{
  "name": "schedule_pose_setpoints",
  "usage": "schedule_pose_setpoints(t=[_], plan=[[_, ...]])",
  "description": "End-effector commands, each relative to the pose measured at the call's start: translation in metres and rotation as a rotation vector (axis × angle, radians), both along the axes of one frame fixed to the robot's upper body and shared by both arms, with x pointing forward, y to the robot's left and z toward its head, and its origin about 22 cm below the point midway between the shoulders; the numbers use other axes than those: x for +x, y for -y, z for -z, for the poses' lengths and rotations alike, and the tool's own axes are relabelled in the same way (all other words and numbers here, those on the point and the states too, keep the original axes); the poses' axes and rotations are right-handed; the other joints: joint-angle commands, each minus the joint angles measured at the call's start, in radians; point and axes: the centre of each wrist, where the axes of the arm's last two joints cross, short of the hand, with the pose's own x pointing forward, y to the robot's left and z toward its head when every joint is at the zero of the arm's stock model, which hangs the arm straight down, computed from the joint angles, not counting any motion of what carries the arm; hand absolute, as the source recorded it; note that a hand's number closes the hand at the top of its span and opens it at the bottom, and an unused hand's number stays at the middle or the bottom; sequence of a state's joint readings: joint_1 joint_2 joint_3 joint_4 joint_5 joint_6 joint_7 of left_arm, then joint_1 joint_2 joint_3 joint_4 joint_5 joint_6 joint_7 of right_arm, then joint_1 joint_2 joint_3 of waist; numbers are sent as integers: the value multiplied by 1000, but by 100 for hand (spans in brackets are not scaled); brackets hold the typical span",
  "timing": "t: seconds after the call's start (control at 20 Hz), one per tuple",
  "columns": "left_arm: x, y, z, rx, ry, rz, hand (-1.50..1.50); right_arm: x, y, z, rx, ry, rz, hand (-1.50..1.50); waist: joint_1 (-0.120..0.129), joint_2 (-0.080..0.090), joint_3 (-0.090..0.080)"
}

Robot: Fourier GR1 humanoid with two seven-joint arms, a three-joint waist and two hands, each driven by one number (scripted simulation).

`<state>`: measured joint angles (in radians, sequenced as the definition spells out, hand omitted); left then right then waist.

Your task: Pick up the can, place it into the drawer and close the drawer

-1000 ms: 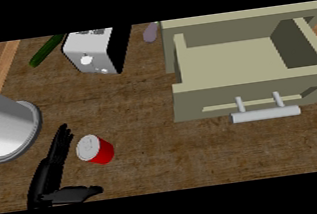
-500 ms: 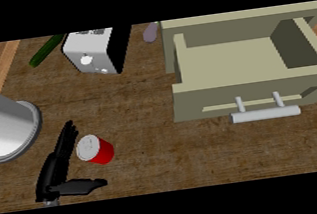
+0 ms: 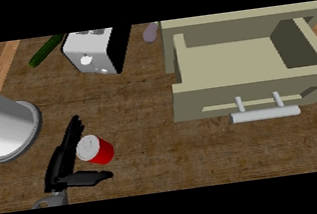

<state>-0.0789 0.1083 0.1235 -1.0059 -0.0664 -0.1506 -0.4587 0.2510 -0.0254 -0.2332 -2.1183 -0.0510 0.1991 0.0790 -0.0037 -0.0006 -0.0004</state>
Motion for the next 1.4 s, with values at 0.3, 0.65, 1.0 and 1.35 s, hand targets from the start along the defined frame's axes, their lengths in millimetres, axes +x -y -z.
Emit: schedule_pose_setpoints(t=[0.3, 0.65, 1.0, 1.35], plan=[[27, 9, -9, -23, -6, 51, -150, -17, 8, -10, 2, 8, -20, -150, -1, 0, 0], [16, 32, 2, -31, 27, 87, -150, -15, 11, -3, 25, 11, 2, -150, 0, 0, 0], [28, 49, -3, -111, 39, 106, 150, -11, -17, 1, 15, 13, -2, -150, 0, 0, 0], [48, 67, -26, -131, 82, 174, 150, 19, 2, 2, 13, 9, 3, -150, 3, 1, 0]])
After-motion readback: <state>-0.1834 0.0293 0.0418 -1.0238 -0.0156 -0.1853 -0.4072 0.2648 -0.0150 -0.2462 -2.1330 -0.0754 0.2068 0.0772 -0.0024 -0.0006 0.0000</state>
